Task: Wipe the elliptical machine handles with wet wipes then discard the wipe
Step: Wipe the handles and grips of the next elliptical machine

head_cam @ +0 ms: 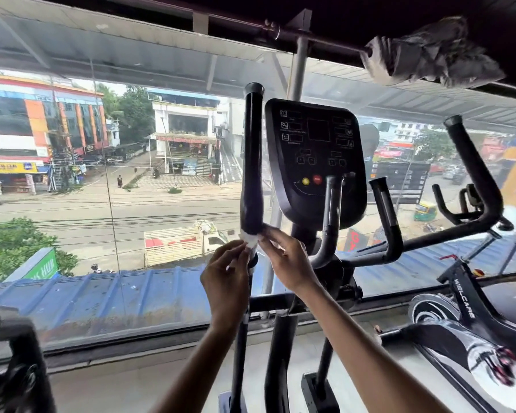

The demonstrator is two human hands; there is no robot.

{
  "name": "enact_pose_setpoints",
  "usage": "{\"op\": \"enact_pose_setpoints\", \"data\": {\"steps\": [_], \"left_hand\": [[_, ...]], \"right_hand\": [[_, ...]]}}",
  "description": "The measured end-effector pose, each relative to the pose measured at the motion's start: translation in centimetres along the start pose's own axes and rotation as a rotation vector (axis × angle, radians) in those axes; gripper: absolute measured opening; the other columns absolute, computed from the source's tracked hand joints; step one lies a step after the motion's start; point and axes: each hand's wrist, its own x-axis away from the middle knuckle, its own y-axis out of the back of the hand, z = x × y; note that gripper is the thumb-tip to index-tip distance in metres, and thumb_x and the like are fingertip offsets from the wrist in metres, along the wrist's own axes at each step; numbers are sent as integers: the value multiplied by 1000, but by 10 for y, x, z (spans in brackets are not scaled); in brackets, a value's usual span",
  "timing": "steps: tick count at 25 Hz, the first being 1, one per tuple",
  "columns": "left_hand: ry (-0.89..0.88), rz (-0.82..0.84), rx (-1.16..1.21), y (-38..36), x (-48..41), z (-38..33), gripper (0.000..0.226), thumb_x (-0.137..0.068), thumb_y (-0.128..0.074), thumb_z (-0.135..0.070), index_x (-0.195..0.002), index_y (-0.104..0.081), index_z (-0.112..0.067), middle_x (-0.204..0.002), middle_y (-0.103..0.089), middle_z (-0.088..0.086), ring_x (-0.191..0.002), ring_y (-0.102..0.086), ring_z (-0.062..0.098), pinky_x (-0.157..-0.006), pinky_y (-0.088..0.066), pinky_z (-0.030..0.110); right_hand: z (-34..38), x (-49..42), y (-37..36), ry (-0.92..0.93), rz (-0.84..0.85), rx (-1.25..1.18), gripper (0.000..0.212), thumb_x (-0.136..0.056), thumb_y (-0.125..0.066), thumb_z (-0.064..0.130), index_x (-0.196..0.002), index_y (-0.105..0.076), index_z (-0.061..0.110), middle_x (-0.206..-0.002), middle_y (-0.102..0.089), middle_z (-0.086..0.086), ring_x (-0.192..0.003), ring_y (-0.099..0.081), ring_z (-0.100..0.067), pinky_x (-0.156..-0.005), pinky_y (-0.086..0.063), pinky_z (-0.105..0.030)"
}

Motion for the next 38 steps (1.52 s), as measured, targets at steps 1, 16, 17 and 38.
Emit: {"op": "enact_pose_setpoints", "data": {"steps": [1, 16, 17, 38], "left_hand": [[28, 23, -35, -3, 7, 6, 10, -91, -76, -8, -97, -83, -10, -98, -76, -6, -88, -68, -11, -73, -45, 1], [478, 604, -24, -130, 73, 7, 13, -79, -79, -31, -79, -79, -18, -80, -76, 11, -74, -68, 25, -68, -59, 41], [466, 581, -44, -138, 77, 2, 11, -81, -79, -30, -81, -79, -19, -78, -76, 8, -72, -67, 24, -66, -56, 37], [322, 625, -105, -166, 21, -34, 7, -91, -75, -12, -96, -76, -7, -90, -72, 12, -79, -65, 26, -59, -57, 31]], "right_hand": [[-5, 6, 1, -21, -16, -5, 28, -101, -64, 36, -126, -71, 28, -117, -74, 21, -116, -65, 7, -99, -50, -17], [-50, 111, 138, -338, -497, 314, 43, -73, -91, 38, -101, -63, 22, -89, -65, 10, -88, -66, -18, -82, -51, -34], [-48, 114, 145, -331, -499, 313, 41, -72, -92, 37, -98, -65, 20, -87, -66, 10, -88, -67, -18, -85, -53, -36], [-57, 57, 166, -126, -517, 183, 13, -87, -77, 25, -96, -69, 20, -106, -71, 4, -86, -63, -8, -73, -49, -26]]}}
